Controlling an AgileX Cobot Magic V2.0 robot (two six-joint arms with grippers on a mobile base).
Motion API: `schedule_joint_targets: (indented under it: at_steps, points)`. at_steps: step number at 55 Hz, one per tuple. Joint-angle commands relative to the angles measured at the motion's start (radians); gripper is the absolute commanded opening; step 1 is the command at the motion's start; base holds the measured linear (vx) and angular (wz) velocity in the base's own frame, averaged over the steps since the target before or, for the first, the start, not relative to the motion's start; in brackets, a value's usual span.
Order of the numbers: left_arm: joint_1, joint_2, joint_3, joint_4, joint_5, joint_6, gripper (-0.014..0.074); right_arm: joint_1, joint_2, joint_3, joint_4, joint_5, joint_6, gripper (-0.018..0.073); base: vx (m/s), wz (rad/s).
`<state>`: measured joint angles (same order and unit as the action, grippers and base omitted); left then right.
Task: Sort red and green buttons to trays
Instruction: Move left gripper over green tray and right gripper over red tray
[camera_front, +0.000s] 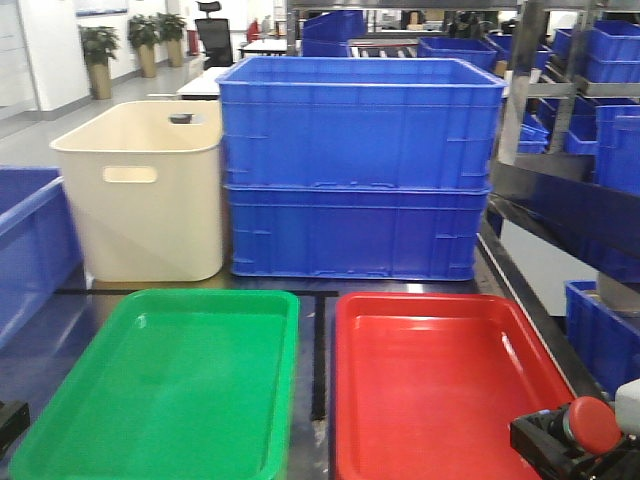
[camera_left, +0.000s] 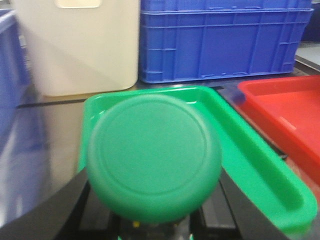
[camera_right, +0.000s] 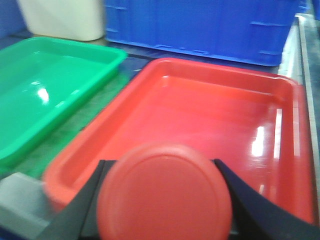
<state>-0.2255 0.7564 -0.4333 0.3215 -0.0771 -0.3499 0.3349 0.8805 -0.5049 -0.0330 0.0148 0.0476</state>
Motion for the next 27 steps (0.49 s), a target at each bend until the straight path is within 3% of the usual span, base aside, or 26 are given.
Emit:
schedule_joint_targets:
  at_steps: [1,27]
  points:
    - [-0.007,-0.005,-0.036,-0.007,-0.090,-0.007,-0.0003,0.002,-0.012,-0.036,0.000,-0.087,0.001,-0.0009,0.17,-0.28]
    - [-0.007,-0.005,-0.036,-0.007,-0.090,-0.007,-0.0003,0.002,-0.012,-0.036,0.000,-0.087,0.001,-0.0009,0.14,-0.16]
